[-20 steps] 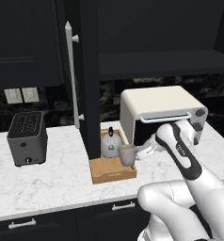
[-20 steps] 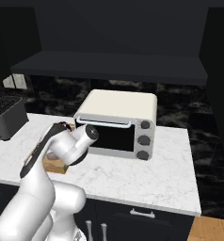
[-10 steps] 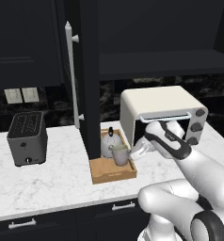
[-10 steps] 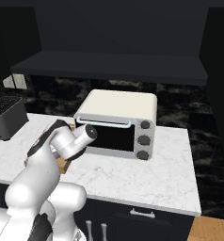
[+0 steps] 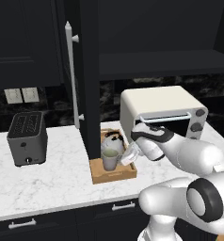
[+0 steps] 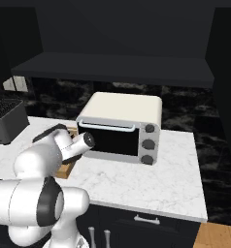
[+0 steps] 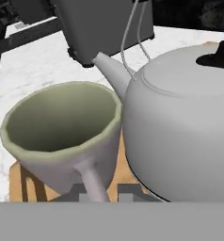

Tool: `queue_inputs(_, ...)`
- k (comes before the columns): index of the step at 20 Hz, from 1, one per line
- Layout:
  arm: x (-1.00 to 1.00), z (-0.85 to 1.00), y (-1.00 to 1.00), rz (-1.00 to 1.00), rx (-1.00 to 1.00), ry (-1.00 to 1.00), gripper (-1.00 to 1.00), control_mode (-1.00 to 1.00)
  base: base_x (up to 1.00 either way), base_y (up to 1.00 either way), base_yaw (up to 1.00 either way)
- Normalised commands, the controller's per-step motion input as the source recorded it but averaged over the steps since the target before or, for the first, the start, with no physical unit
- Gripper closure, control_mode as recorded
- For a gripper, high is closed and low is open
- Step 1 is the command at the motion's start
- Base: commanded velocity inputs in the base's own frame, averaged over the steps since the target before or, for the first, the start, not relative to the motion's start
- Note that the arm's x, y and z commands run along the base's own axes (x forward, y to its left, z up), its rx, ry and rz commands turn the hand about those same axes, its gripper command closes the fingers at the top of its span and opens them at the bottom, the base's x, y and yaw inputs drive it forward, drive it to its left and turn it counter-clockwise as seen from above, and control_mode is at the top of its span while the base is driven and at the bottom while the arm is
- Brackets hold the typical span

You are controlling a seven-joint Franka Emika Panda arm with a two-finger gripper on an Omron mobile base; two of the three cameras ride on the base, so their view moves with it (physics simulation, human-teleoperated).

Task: Pick the kettle from the counter and place it on the tray. Then pick the mug from the cabinet and place it on the tray. Then close the cabinet doors.

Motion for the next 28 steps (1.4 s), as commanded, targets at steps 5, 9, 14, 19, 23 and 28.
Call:
queue_inputs(5, 0.01, -0.37, 0.13, 0.00, 0.00, -0.03, -1.00, -1.00, 0.00, 0.00, 0.00)
queue_inputs(9, 0.00, -0.07, 0.00, 0.00, 0.00, -0.03, -1.00, -1.00, 0.00, 0.00, 0.00)
queue_inputs(14, 0.00, 0.09, 0.00, 0.00, 0.00, -0.05, -1.00, -1.00, 0.00, 0.00, 0.00)
queue_inputs(19, -0.06, 0.28, 0.00, 0.00, 0.00, 0.00, -1.00, -1.00, 0.00, 0.00, 0.00)
queue_inputs(23, -0.25, 0.37, 0.00, -0.04, 0.00, 0.00, -1.00, -1.00, 0.00, 0.00, 0.00)
queue_inputs(28, -0.49, 0.41, -0.04, -0.07, 0.00, 0.00, -1.00, -1.00, 0.00, 0.00, 0.00)
